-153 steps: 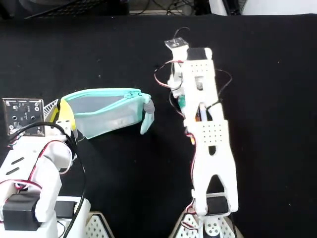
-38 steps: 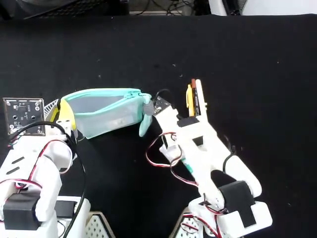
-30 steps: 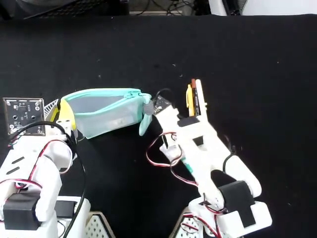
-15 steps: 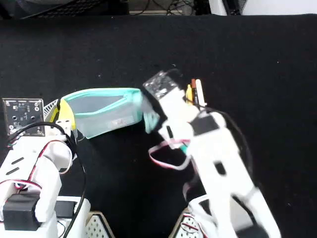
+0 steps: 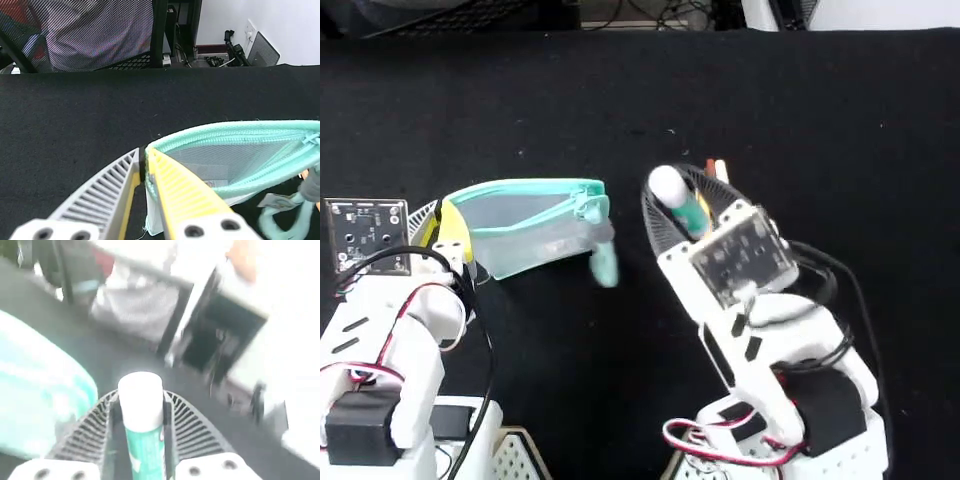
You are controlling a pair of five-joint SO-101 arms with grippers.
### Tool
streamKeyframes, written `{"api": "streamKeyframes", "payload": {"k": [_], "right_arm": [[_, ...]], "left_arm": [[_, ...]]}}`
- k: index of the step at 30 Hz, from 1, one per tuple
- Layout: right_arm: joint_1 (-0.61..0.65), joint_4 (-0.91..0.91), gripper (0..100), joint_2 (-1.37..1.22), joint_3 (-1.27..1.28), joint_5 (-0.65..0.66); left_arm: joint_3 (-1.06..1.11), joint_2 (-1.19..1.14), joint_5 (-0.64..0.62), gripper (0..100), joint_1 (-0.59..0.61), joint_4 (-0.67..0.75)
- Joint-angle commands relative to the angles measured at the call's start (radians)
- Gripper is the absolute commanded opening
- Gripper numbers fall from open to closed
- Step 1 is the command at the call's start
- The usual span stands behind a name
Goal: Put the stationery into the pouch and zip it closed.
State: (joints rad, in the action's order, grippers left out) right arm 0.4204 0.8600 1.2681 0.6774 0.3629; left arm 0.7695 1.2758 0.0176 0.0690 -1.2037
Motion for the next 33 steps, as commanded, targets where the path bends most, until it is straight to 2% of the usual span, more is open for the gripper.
{"api": "streamKeyframes", "payload": {"k": [1, 5, 10, 19, 25, 33], "right_arm": [[0.098, -0.249, 1.2, 0.013, 0.010, 0.000], [0.227, -0.437, 1.2, 0.012, 0.041, 0.002], [0.348, -0.505, 1.2, -0.033, 0.039, -0.006], [0.384, -0.680, 1.2, -0.271, 0.047, -0.028], [0.385, -0.678, 1.2, -0.328, 0.053, -0.186], [0.365, -0.687, 1.2, -0.329, 0.194, -0.189]], "left_arm": [[0.171, -0.031, -0.008, 3, -0.008, -0.014], [0.171, -0.031, -0.006, 3, -0.008, -0.014], [0.173, -0.031, -0.008, 3, -0.008, -0.014], [0.182, -0.031, -0.006, 3, -0.008, -0.011], [0.182, -0.031, -0.008, 3, -0.008, -0.011], [0.182, -0.031, -0.009, 3, -0.008, -0.011]]}}
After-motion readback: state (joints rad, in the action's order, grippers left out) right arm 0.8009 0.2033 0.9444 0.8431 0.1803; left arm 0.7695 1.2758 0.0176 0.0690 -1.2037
